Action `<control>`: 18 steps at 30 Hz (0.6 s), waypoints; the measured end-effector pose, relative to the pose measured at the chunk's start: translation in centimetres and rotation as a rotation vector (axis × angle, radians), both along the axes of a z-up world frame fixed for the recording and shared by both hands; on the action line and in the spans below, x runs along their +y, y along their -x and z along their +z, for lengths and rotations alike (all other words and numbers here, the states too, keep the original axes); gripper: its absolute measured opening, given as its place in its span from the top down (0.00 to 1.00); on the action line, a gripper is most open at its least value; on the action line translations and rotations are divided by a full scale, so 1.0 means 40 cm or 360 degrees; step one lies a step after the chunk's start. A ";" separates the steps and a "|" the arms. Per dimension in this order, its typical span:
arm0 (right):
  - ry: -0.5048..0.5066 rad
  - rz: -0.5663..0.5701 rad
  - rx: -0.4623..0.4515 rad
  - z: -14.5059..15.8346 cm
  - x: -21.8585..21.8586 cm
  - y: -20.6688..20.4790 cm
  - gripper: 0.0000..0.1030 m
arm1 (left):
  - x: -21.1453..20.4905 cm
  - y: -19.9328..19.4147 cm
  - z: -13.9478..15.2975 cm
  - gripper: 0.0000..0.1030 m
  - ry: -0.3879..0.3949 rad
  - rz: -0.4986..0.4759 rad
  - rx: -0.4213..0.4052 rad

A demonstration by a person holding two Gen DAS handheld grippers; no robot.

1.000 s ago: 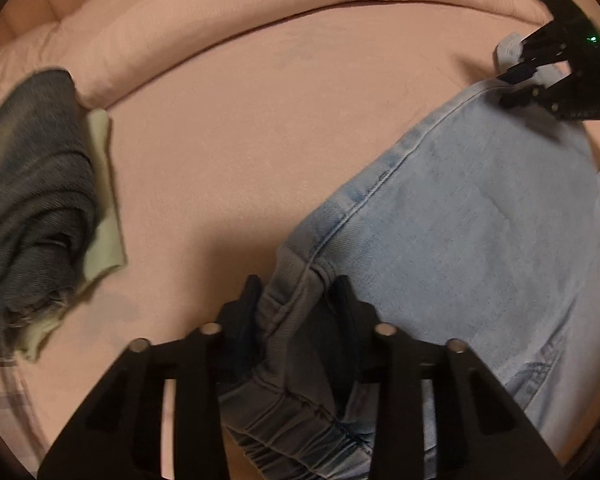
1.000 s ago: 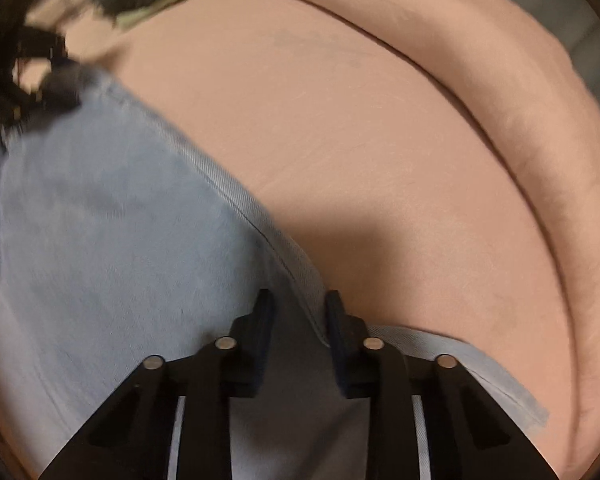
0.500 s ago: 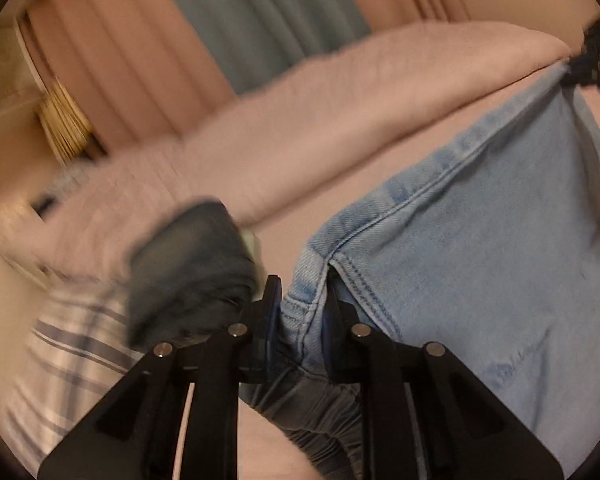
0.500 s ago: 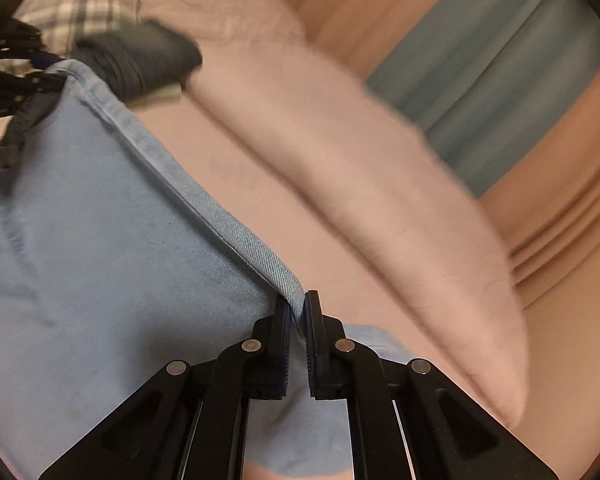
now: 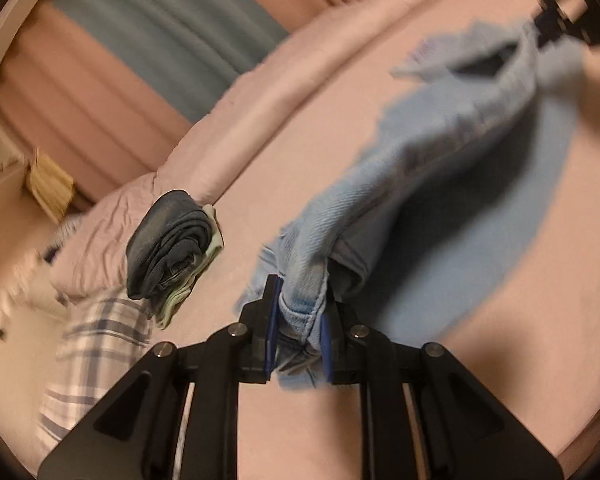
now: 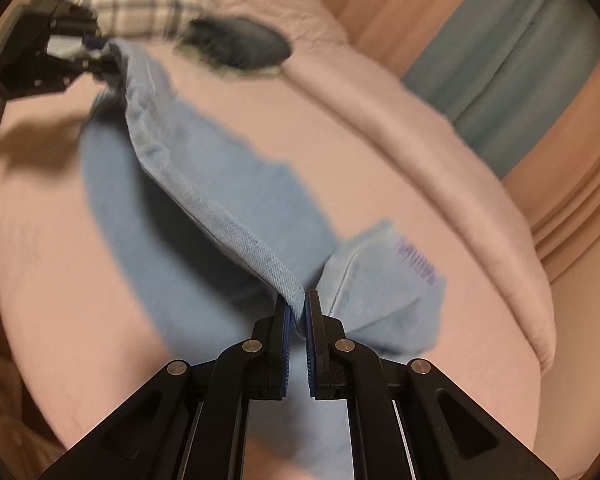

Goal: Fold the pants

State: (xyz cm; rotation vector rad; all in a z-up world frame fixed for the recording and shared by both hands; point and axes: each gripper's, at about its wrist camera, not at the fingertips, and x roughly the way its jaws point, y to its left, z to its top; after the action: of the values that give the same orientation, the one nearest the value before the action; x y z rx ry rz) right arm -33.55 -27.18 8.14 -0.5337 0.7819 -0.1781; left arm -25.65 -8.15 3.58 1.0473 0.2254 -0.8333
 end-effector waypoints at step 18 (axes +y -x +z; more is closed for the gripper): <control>-0.0039 0.0047 0.0103 -0.146 0.047 0.024 0.94 | 0.039 -0.144 -0.097 0.81 -0.0137 0.0107 -0.0150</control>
State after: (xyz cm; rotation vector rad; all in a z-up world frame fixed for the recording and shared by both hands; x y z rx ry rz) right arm -34.53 -25.30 2.31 -0.5299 0.8378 -0.1242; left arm -19.90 -6.57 -0.29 1.1507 0.2172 -0.7168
